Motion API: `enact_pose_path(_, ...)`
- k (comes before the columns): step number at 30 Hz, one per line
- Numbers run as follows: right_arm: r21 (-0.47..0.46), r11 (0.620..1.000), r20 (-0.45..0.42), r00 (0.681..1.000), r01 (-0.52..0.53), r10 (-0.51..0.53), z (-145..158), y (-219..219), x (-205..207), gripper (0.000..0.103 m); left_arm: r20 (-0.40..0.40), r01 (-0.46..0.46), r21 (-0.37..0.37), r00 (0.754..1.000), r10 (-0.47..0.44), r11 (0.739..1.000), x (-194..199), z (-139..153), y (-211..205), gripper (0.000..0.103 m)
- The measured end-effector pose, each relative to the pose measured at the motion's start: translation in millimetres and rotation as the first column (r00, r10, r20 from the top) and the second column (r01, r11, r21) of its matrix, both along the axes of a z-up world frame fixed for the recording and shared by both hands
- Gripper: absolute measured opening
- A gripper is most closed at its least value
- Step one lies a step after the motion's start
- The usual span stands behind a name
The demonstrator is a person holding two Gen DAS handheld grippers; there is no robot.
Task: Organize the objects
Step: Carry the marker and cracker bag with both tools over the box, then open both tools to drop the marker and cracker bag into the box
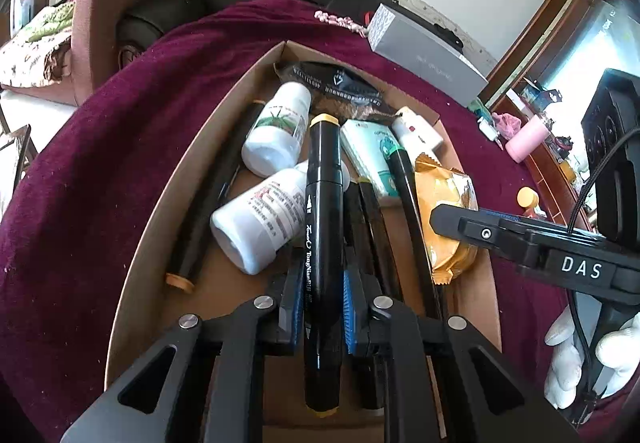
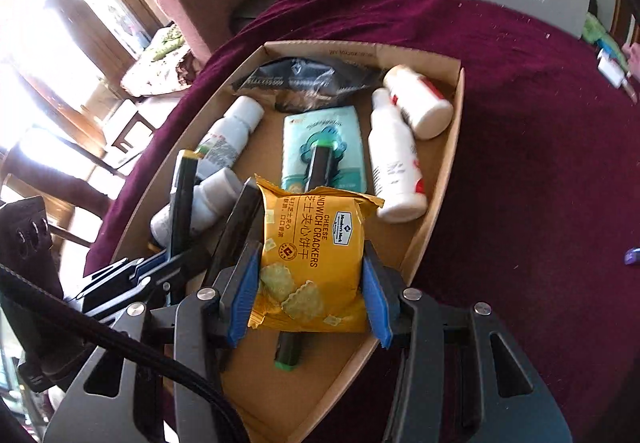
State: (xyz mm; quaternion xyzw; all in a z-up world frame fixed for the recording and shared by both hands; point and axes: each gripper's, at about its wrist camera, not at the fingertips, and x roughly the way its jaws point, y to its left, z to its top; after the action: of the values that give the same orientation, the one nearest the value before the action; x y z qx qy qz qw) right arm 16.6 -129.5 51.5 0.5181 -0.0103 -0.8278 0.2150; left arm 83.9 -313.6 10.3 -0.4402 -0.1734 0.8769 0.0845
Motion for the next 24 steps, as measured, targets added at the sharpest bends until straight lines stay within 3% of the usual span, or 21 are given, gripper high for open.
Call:
enact_pose_path(7,0.079,0.997,-0.016,1.000,0.014,-0.012,-5,-5,-6,0.046,-0.004,-0.001,0.006,1.000,0.001,1.000,0,0,0,0.015)
enact_pose_path(15,0.060,0.998,-0.003,1.000,0.021,-0.021,-8,-4,-11,0.047,-0.002,-0.002,0.030,1.000,0.002,1.000,-1,1,-1,0.023)
enact_pose_path(24,0.049,0.999,-0.002,1.000,0.018,-0.018,-6,-9,-7,0.049,0.000,-0.003,0.016,1.000,0.003,1.000,-4,2,4,0.024)
